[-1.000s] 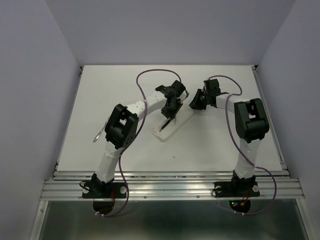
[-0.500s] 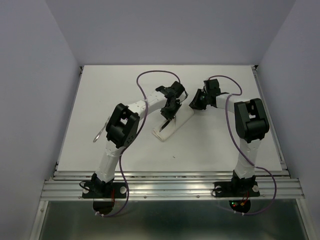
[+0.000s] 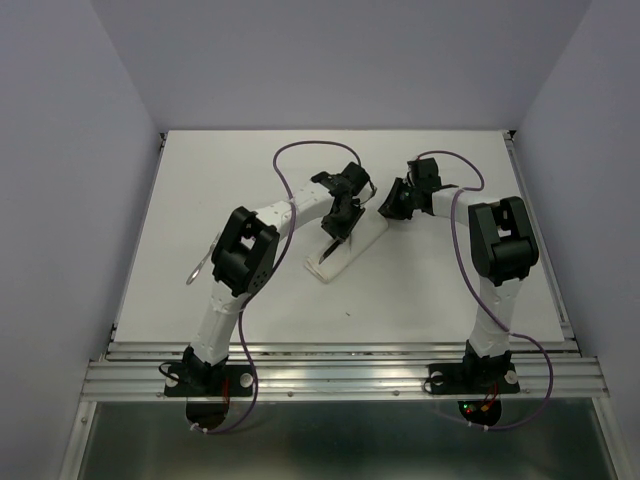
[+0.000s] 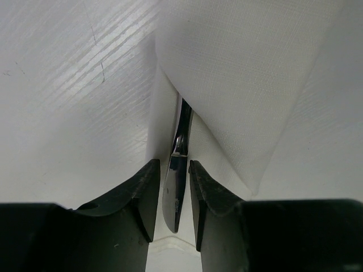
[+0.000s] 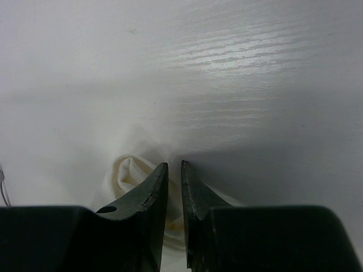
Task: Fold the napkin into a case and place the utensils inside
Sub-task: Stuff the knife into the folded napkin.
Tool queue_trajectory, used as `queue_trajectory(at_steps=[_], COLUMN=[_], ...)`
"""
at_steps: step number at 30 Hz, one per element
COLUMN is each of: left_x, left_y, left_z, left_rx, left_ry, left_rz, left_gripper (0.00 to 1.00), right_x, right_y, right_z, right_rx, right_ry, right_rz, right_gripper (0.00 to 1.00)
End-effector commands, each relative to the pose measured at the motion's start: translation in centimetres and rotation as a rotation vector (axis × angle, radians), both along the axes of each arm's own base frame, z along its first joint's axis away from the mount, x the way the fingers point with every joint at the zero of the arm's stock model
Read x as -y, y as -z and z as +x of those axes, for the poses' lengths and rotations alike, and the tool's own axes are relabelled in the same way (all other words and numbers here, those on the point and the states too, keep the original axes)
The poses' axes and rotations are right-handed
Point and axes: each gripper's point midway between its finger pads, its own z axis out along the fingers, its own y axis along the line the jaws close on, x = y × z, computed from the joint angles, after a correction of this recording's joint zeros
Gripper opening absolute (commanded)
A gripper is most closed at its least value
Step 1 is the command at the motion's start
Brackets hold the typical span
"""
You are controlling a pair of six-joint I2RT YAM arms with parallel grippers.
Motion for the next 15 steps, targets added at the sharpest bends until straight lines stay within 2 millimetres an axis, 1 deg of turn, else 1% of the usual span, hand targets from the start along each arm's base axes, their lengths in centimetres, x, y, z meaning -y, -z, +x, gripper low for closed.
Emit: queue_trajectory(at_steps=[1, 8, 15], left_x=[-0.4, -0.5, -0.8], left_y=[0.1, 1.0, 2.1], left_z=[0.0, -0.3, -0.2], left_rx=[-0.002, -0.022, -0.032], left_ry=[0.007, 0.011, 0.006], left_rz=[0.015, 0.028, 0.050], left_gripper=[0.39, 0.36, 0.36], right_x=[-0.1, -0.1, -0.1], right_y=[1.4, 1.3, 1.3], right_z=[-1.6, -1.5, -1.6], right_rx=[-0.042, -0.040, -0.042], right_ry=[-0.022, -0.021, -0.021], right_rz=[-0.033, -0.031, -0.031], right_gripper=[0.22, 0.22, 0.22])
